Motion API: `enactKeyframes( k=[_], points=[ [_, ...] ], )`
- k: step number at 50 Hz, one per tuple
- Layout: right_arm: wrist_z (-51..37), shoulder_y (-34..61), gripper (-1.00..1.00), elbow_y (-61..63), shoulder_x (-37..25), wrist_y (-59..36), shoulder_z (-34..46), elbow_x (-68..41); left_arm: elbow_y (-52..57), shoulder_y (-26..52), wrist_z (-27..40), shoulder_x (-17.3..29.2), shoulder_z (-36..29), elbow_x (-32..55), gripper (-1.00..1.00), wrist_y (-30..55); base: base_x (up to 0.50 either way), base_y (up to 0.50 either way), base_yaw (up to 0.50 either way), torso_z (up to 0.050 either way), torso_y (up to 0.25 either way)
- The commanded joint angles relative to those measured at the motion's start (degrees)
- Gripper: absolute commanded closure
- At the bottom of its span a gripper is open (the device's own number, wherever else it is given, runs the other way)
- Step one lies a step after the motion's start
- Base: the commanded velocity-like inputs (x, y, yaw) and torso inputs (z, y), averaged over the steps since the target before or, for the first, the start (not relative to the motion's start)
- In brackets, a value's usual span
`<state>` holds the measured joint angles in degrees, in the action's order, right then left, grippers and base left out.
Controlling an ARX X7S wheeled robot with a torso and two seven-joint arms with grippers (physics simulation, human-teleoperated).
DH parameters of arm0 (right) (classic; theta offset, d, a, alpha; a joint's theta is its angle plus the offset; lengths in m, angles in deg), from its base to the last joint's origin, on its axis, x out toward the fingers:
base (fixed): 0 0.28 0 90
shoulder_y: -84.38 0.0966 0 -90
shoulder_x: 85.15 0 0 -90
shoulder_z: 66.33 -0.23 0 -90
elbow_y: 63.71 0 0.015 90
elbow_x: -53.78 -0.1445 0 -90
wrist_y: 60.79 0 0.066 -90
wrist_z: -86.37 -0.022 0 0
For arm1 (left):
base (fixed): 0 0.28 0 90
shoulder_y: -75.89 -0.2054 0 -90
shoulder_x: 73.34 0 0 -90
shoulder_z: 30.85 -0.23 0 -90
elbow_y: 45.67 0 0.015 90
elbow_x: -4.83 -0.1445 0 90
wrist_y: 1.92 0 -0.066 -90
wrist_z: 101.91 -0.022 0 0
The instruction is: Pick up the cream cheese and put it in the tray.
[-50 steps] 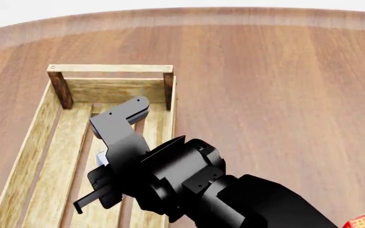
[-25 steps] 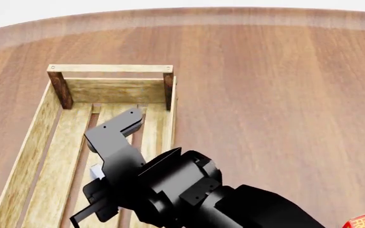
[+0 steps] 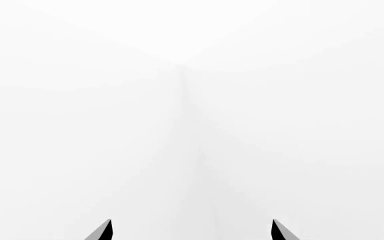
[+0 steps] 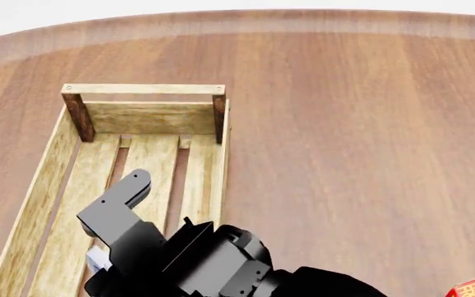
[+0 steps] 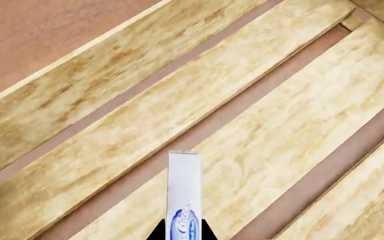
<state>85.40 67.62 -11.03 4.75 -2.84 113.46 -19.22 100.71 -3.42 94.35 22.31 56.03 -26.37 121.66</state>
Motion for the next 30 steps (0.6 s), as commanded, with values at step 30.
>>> enactKeyframes(
  k=[30],
  points=[
    [-1.11,-2.73,1.00,1.98,0.10,-0.69,-1.03,9.09,-1.54,0.37,1.86,1.46,-1.85,0.74,-1.00,0.49,0.00,0.00,0.00,0.000,0.000]
  ],
)
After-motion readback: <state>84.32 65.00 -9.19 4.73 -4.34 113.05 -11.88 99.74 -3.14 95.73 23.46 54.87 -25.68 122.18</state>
